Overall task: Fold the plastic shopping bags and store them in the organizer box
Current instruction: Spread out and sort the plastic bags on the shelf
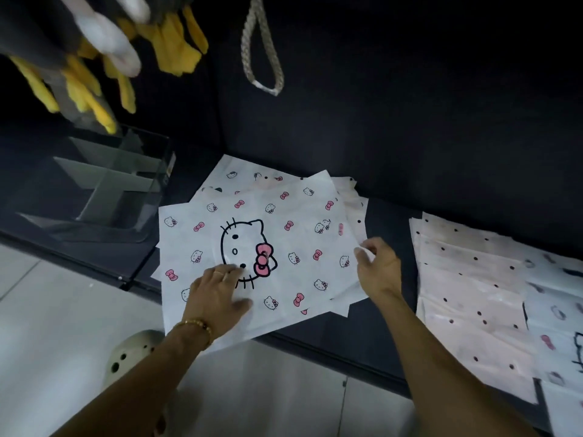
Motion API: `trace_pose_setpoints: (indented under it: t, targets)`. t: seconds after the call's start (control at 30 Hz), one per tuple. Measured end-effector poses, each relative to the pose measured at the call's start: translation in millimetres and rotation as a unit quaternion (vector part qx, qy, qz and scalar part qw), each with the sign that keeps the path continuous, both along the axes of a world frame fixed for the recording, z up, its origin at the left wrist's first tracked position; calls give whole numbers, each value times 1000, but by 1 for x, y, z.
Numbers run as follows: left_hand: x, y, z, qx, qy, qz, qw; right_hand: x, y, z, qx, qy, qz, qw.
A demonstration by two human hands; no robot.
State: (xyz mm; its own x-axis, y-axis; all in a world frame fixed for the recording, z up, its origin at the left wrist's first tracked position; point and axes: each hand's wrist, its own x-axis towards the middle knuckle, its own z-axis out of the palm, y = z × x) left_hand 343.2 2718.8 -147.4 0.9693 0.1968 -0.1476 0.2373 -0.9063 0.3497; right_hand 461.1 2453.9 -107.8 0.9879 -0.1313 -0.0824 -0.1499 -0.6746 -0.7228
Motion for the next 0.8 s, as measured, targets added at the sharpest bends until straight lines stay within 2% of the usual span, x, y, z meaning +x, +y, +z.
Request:
trace_pose_setpoints:
  t: [0.1, 0.17, 0.23, 0.3, 0.37, 0.47, 0.57, 0.63, 0.7, 0.77, 0.8]
  targets:
    - [0, -5, 8, 49, 24, -18, 998, -2, 18, 24, 168, 25, 21, 985]
    - [4, -7, 17, 27, 38, -26, 999, -3, 35, 38, 229, 55, 47, 971]
    - [11, -5, 30, -108, 21, 17, 994, -4, 47, 51, 290, 95, 72, 949]
    - [21, 4, 45, -250, -33, 83, 964, -5, 51, 64, 369, 151, 97, 912]
    - [33, 15, 61, -331, -91, 131, 930, -4, 48, 75, 438, 193, 123, 870]
    - [49, 34, 89, -395, -189, 154, 886, 1, 39, 89, 496, 207, 118, 835]
    - [57, 50, 111, -434, -244, 135, 857, 8, 31, 100, 519, 182, 92, 830]
    - [60, 55, 123, -432, -228, 111, 865, 11, 26, 106, 506, 169, 87, 841]
    - [61, 57, 132, -406, -190, 67, 891, 16, 21, 108, 480, 141, 78, 862]
    - [60, 56, 138, -385, -162, 44, 907, 22, 17, 109, 466, 111, 26, 878]
    - [58, 53, 140, -396, -146, 53, 905, 24, 16, 109, 475, 104, -12, 874]
